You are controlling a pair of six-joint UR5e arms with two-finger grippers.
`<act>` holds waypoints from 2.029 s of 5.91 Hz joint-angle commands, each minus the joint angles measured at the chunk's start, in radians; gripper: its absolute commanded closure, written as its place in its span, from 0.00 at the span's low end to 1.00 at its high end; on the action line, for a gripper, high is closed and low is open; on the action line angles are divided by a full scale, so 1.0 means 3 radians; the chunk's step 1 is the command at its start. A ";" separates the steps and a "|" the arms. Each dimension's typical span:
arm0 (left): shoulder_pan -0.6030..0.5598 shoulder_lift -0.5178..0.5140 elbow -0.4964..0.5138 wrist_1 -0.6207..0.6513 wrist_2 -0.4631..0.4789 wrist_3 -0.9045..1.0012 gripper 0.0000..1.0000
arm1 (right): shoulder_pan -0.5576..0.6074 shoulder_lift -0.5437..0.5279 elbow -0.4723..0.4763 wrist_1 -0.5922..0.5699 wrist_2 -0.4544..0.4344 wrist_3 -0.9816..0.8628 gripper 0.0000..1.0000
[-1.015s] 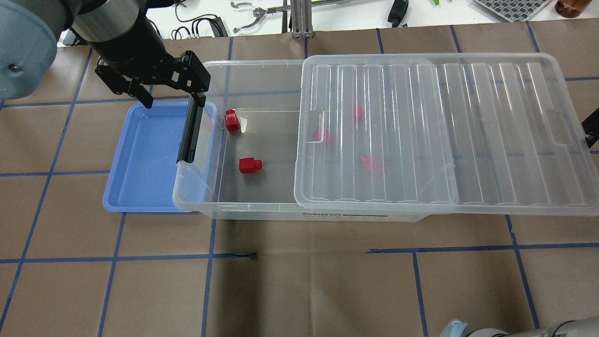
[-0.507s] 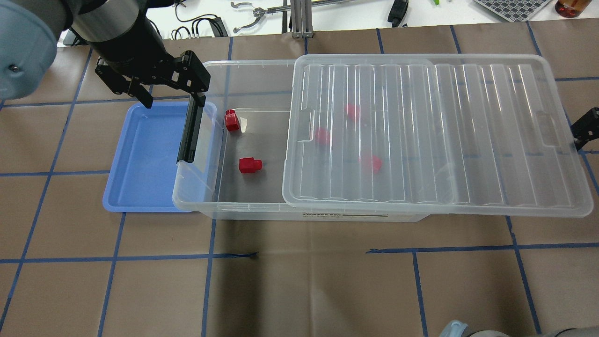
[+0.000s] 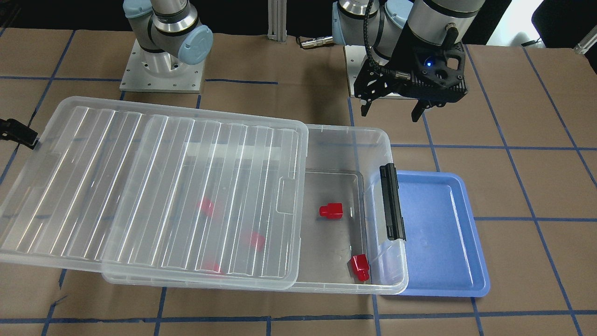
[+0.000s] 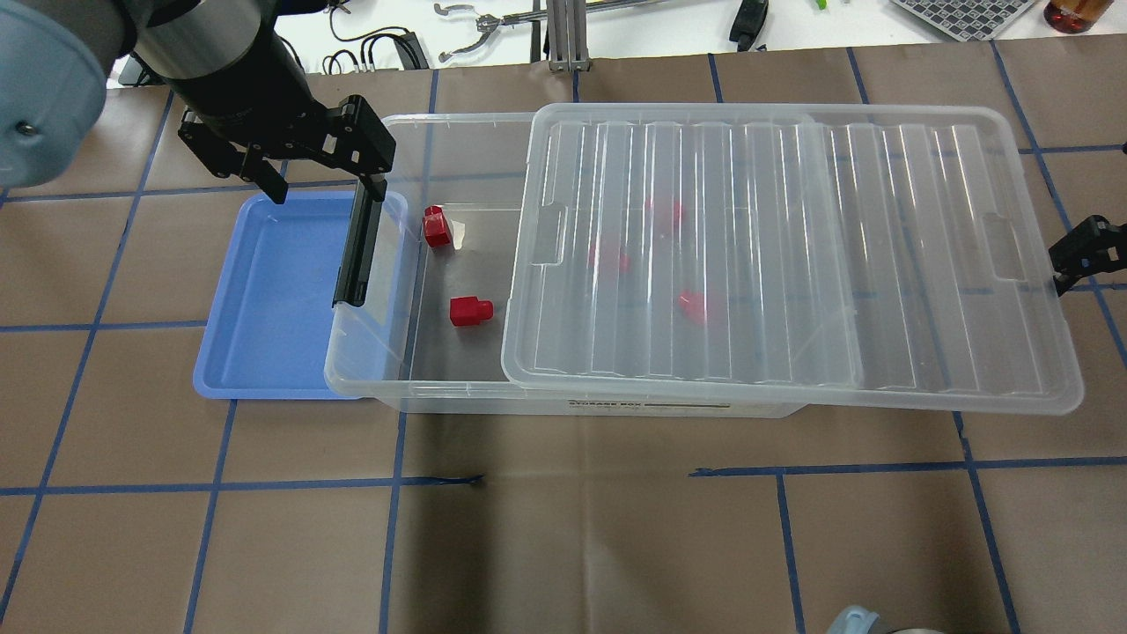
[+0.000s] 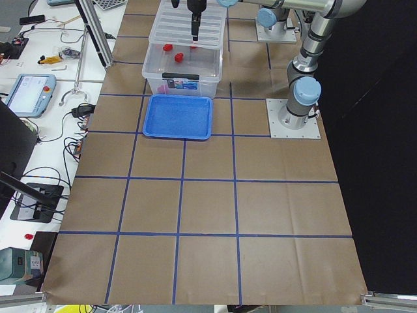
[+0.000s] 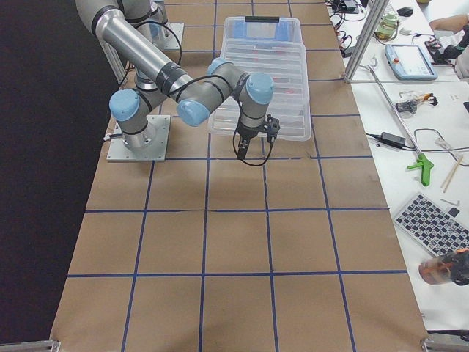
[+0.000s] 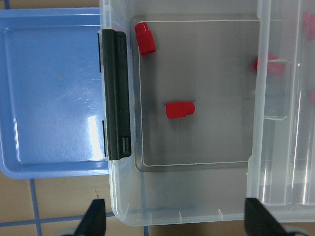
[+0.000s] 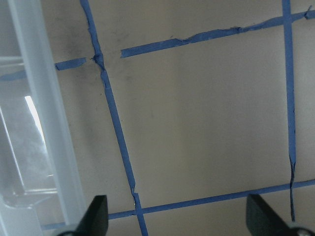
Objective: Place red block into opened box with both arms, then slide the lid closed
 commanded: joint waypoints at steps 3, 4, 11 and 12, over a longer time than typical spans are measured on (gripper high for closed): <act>0.0010 0.0009 0.0000 -0.0005 0.0014 0.0004 0.02 | 0.0155 -0.0003 0.0004 -0.0004 0.0089 0.0000 0.00; 0.0076 0.0004 0.0000 0.0000 -0.0002 0.0009 0.02 | 0.0236 -0.0003 0.0004 -0.0009 0.0114 0.0005 0.00; 0.0087 0.0004 0.0000 0.0000 -0.0002 0.0009 0.02 | 0.0589 -0.0044 0.0009 0.0017 0.0171 0.0403 0.00; 0.0087 0.0004 0.0000 0.0000 -0.0007 0.0009 0.02 | 0.0615 -0.0044 0.0009 0.0017 0.0171 0.0424 0.00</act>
